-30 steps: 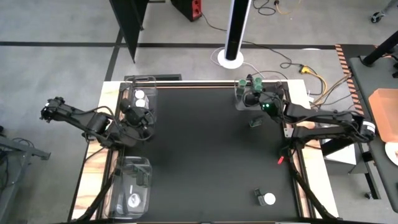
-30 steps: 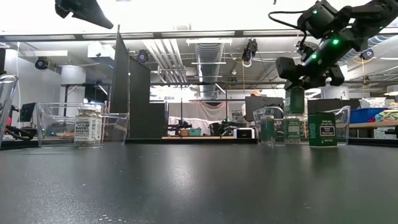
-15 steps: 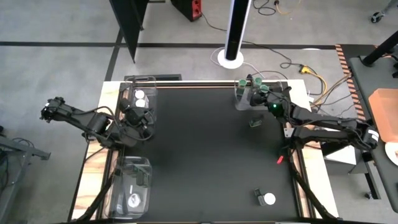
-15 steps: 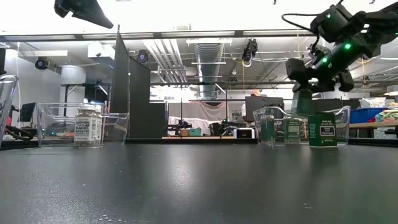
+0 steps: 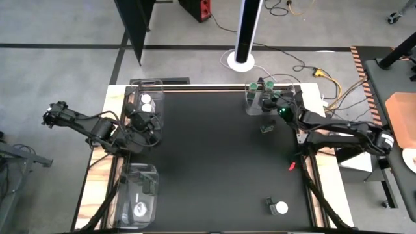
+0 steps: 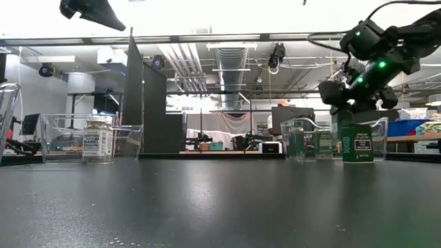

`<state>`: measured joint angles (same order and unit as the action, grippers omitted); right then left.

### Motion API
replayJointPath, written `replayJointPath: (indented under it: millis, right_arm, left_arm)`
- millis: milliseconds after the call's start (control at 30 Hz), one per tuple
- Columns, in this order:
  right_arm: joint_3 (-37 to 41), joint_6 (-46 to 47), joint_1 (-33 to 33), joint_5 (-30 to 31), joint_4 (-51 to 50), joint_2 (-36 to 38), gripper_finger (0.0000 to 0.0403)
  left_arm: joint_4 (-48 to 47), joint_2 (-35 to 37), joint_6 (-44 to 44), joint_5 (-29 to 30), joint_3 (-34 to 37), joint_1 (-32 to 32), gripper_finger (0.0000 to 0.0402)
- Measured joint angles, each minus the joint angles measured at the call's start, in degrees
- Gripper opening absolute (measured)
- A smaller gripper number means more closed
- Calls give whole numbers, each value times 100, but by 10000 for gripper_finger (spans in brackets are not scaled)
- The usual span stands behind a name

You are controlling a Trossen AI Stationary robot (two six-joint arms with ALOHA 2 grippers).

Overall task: Sort spices by type
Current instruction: Put the green seasoning bottle into the top right transparent bin

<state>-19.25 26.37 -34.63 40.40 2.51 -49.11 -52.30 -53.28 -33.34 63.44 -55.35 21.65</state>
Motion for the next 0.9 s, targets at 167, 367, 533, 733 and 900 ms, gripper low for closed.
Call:
replayJointPath:
  millis: [167,367,533,733,900]
  right_arm:
    - [0,-55,-138,13,-5,-151,193]
    - [0,-63,-245,11,-52,-170,193]
    - [0,-48,-293,11,-53,-170,215]
    - [-17,-87,-291,13,-27,-168,259]
    - [-15,-97,-291,20,-40,-159,252]
  left_arm:
    - [0,0,-2,54,0,0,16]
    - [0,-9,-22,23,0,0,16]
    - [0,-9,-22,16,0,0,16]
    - [19,-9,-24,39,0,0,16]
    - [22,-11,-26,43,0,0,16]
